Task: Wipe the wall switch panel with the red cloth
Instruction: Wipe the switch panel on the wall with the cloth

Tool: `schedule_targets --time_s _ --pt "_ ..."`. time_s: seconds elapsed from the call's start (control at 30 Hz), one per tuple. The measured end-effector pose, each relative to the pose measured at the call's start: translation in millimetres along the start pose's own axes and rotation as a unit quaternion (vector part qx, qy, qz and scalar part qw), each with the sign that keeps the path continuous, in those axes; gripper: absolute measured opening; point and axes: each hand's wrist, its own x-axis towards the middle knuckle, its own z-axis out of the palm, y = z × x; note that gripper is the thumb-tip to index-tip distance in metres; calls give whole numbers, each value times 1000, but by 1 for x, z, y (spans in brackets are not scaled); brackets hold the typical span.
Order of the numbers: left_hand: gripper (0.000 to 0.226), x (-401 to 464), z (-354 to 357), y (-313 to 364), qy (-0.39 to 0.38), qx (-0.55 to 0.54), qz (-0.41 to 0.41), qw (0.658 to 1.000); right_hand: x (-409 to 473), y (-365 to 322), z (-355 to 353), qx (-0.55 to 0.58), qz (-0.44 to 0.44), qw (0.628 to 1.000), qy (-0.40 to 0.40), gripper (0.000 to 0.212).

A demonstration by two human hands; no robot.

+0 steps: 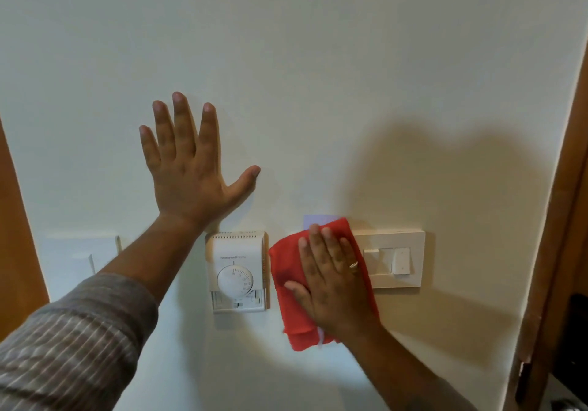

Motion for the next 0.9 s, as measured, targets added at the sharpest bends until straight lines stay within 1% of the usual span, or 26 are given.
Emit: schedule_targets --time_s 0.07,0.1,0.13,0.17,0.23,0.3,0.33,0.37,0.4,0.43,0.5,0.6,0.67,0.73,0.83,0.87,0.9 --pt "108 -1 0 1 -1 1 0 1000 5 -19 1 18 108 994 11 71" --pt "108 -1 0 1 -1 2 0 1000 7 -24 2 21 131 991 16 72" --pt "107 -1 0 2 -1 2 0 1000 8 -26 3 17 127 992 15 72" --pt "107 0 1 1 0 2 0 1000 6 -24 4 9 95 995 10 73" --pt "107 0 1 1 3 1 -1 1000 -2 -9 6 -18 -29 999 1 74" --pt "108 -1 1 1 2 1 -1 1000 -12 13 6 -38 -171 985 -7 72" --pt "108 0 1 0 2 1 1 1000 -14 23 7 -42 -224 973 -12 70" --pt "108 -2 1 0 -1 -1 3 1000 -15 31 6 -36 -255 966 -18 69" --pt "108 -1 1 0 4 2 4 1000 -13 36 6 -27 -262 965 -13 68" --pt "108 -2 1 0 8 8 5 1000 -13 37 5 -15 -244 970 -1 68" --pt "107 -2 2 0 19 21 10 1000 -10 30 6 -7 -165 986 26 71" --pt "108 -1 4 -1 25 32 19 999 -1 6 9 -4 -34 999 29 74" --pt "108 0 5 -1 25 29 19 999 2 -9 10 -9 1 1000 24 73" --pt "108 -1 4 0 23 29 17 999 -1 -11 10 -22 -33 999 15 73" --pt "108 -1 3 0 16 24 13 999 -6 12 4 -37 -165 986 9 71" --pt "107 -1 2 0 13 21 12 1000 -4 20 2 -42 -197 980 3 70" --pt "107 -1 1 1 9 17 11 1000 -2 25 0 -42 -210 977 1 70"
